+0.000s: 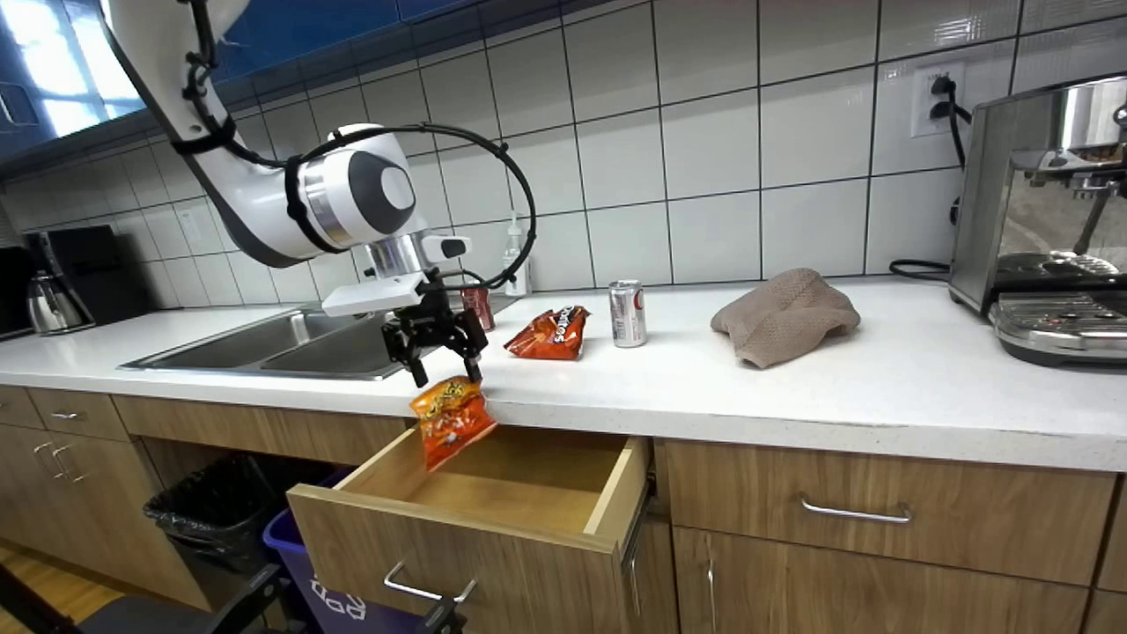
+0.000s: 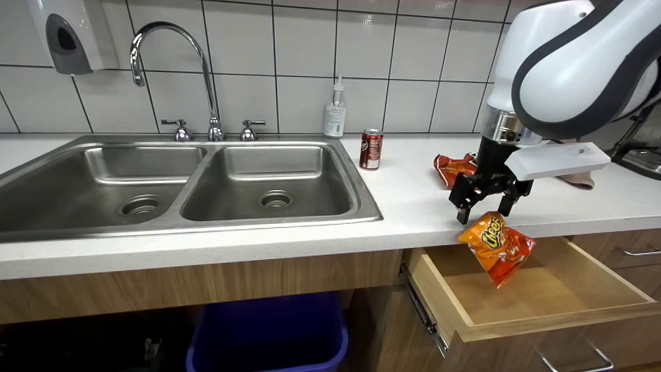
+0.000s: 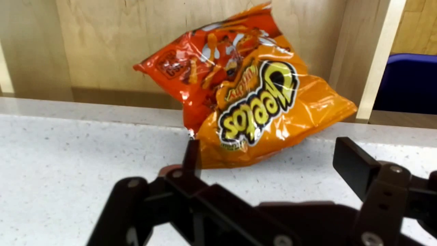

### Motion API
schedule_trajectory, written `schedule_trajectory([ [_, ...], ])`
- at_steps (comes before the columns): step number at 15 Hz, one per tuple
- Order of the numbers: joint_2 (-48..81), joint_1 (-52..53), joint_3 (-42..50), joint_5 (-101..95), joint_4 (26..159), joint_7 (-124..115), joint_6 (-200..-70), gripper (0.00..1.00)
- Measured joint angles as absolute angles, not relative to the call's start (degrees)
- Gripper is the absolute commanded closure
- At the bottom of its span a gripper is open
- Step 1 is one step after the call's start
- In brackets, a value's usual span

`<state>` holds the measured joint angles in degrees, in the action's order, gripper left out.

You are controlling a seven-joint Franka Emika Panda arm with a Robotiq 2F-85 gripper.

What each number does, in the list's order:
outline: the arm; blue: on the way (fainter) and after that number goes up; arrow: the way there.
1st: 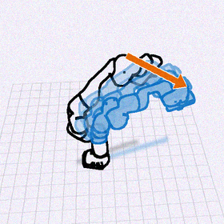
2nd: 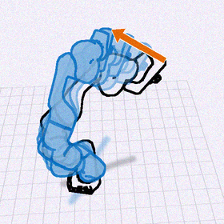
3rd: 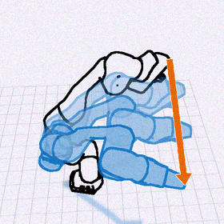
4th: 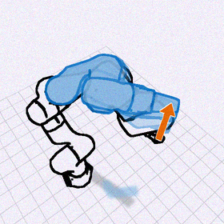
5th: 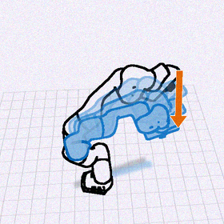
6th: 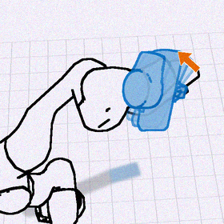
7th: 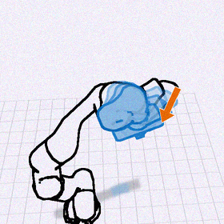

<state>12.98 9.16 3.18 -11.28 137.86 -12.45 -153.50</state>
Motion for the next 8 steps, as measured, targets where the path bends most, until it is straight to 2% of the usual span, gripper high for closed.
schedule_trajectory([
  [8,8.9,8.9,3.2,-11.3,142.0,-14.0,-153.9,0.0],
])
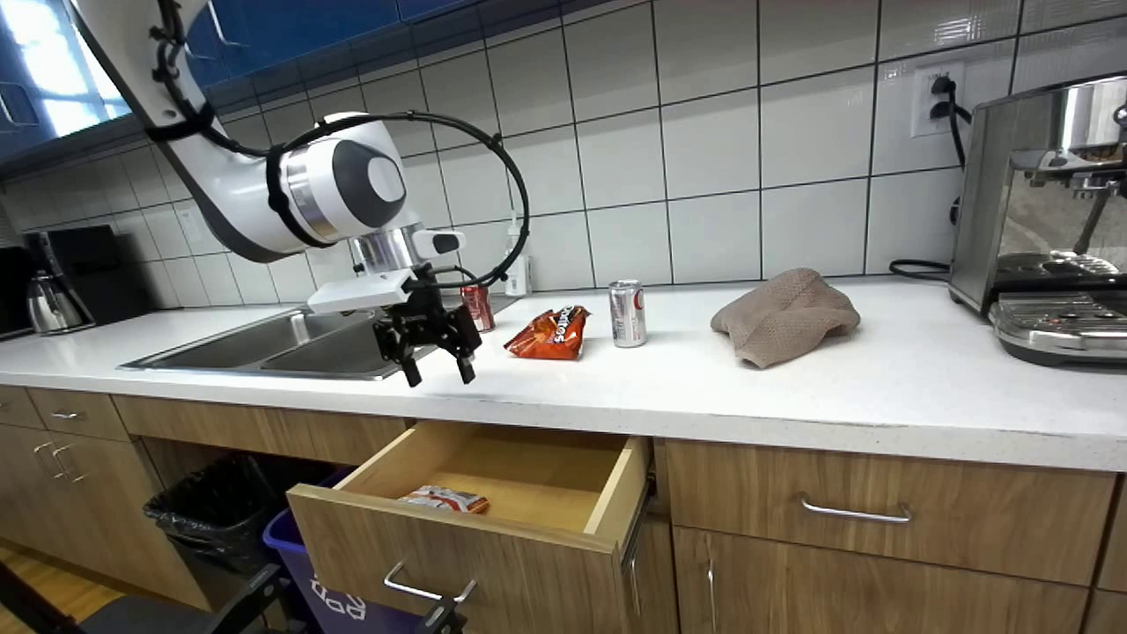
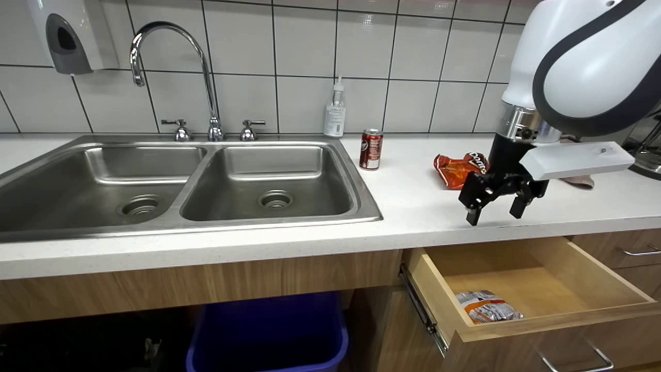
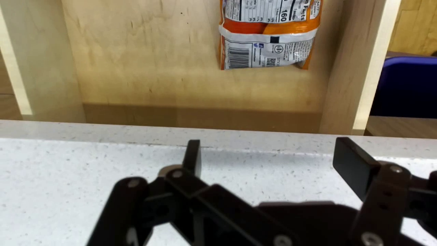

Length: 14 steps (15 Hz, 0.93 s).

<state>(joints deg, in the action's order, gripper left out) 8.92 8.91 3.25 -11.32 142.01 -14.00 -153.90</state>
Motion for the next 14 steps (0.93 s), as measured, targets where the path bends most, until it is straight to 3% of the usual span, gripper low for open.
schedule_trajectory([
  [14,6.7,6.9,3.3,-11.5,141.3,-15.5,-155.4,0.0],
])
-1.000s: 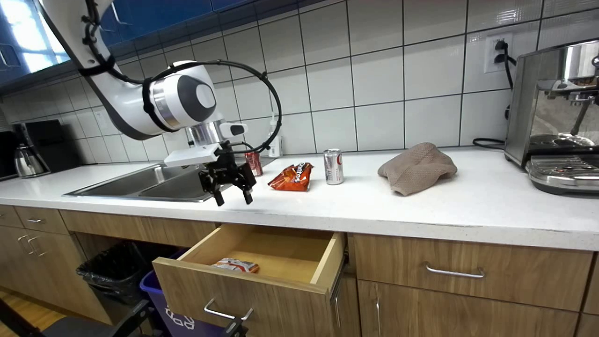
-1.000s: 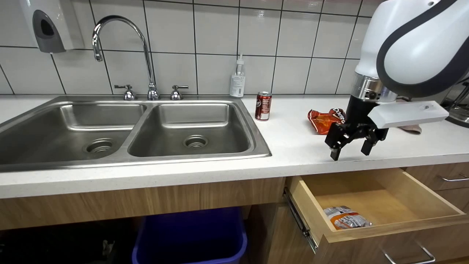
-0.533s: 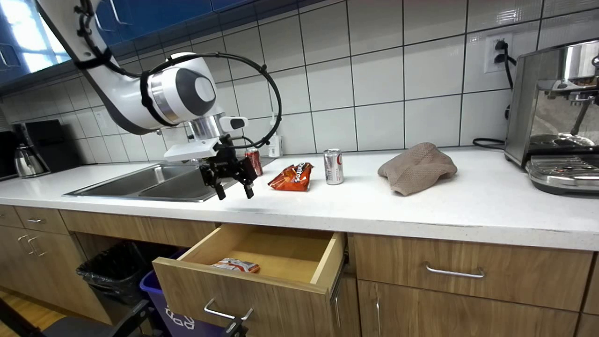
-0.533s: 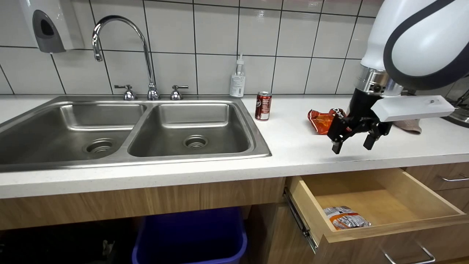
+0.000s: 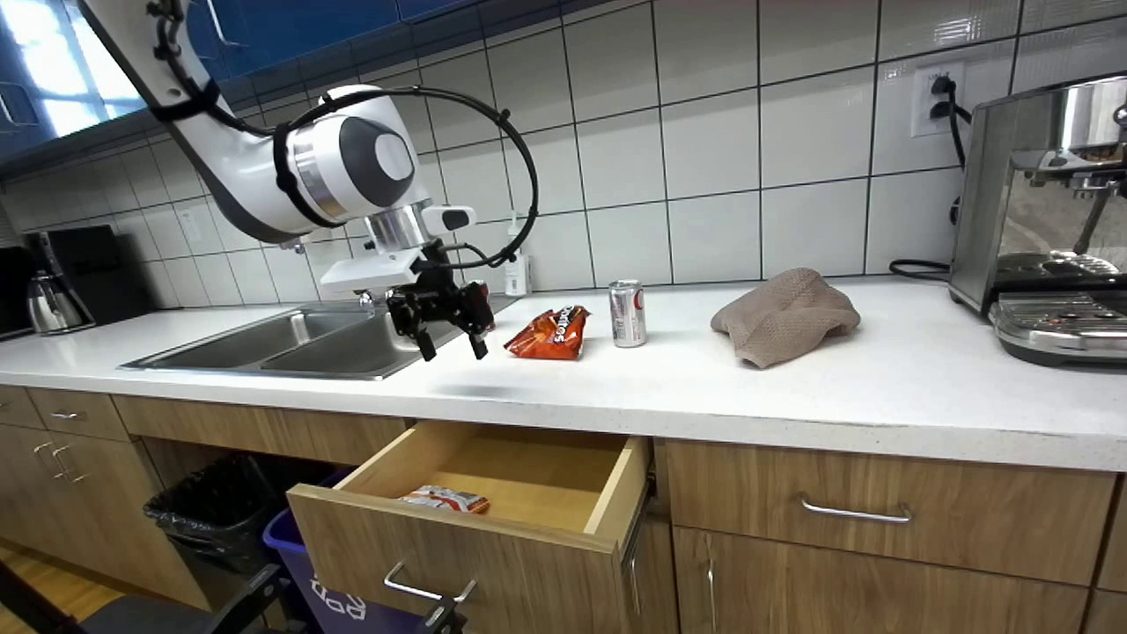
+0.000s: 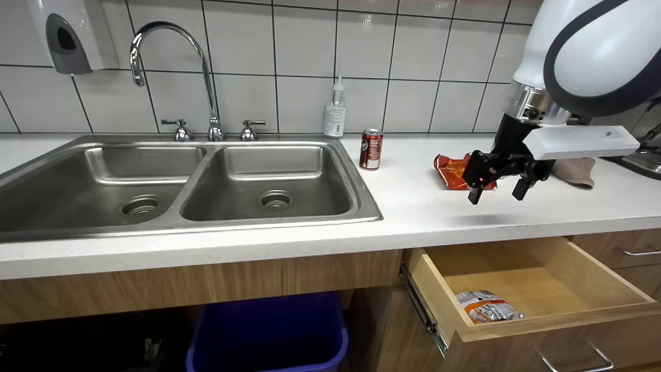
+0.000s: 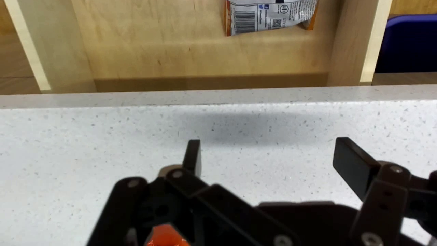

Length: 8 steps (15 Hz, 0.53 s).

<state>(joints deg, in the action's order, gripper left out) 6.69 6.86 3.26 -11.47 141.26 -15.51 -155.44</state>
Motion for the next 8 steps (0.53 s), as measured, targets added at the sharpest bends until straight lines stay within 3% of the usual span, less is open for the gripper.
schedule_trajectory([
  [8,7.7,6.4,3.7,-11.5,136.7,-16.1,-155.4,0.0],
])
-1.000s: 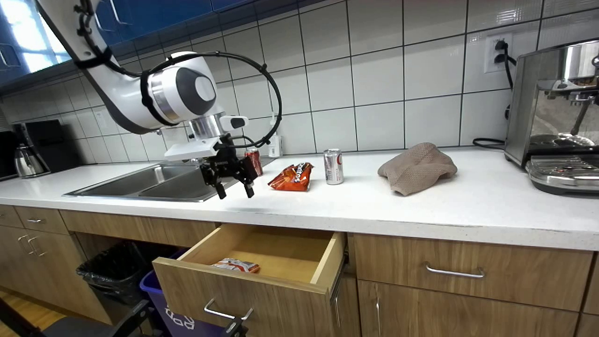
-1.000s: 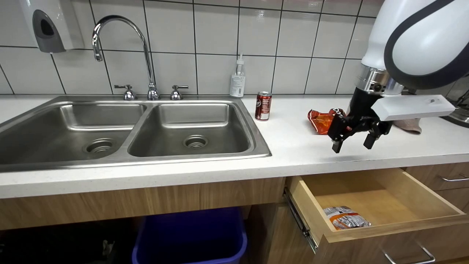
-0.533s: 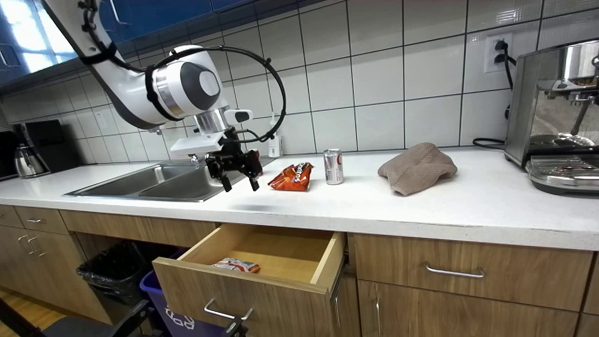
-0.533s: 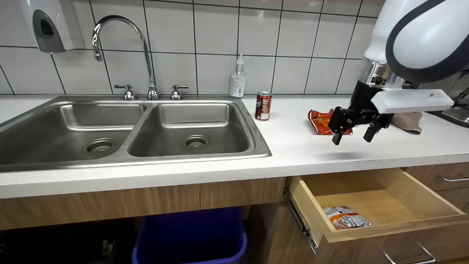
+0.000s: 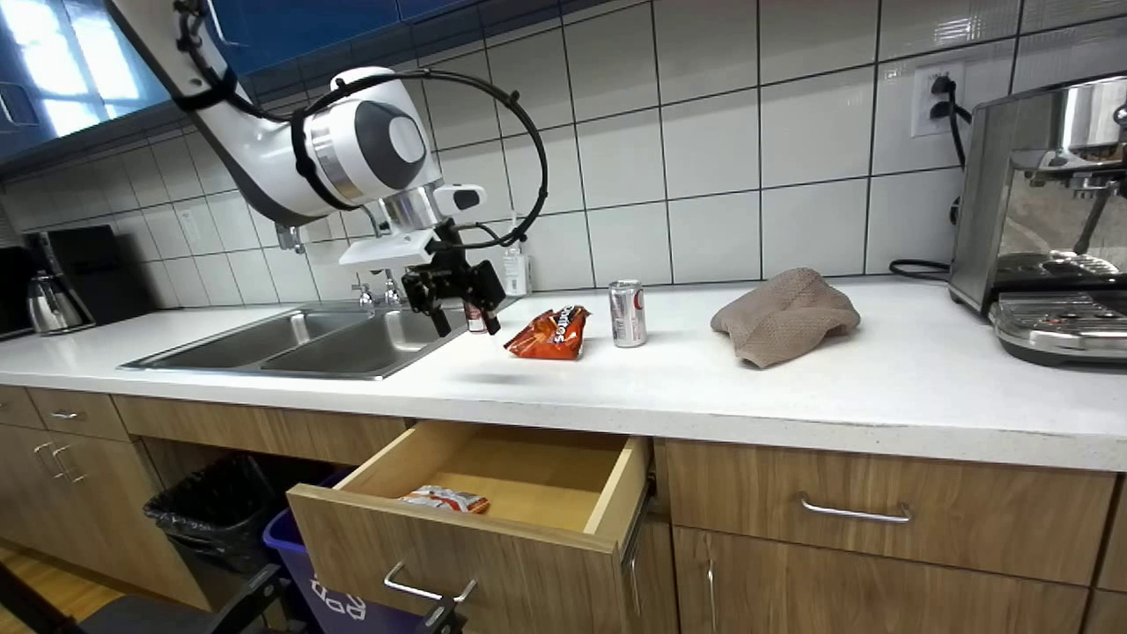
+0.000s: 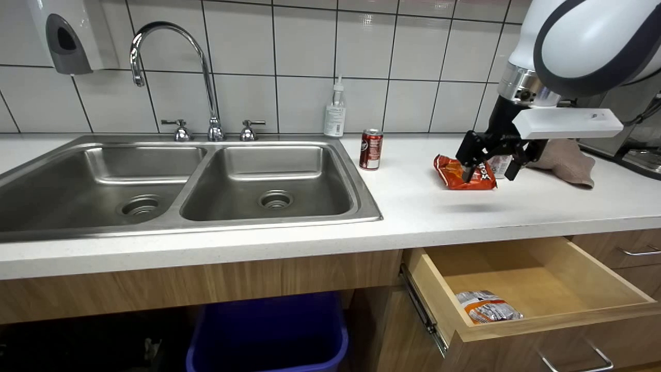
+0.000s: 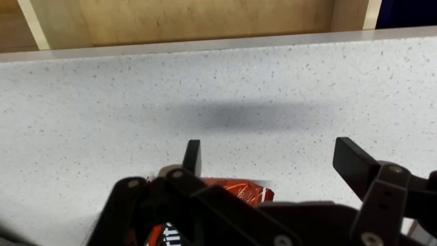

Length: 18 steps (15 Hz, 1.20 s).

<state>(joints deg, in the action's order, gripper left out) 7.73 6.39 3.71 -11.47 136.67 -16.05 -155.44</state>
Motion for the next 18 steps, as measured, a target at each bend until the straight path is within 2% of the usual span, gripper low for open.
schedule_trajectory([
  [18,20.6,6.1,7.2,-11.4,117.6,-17.0,-155.0,0.0],
])
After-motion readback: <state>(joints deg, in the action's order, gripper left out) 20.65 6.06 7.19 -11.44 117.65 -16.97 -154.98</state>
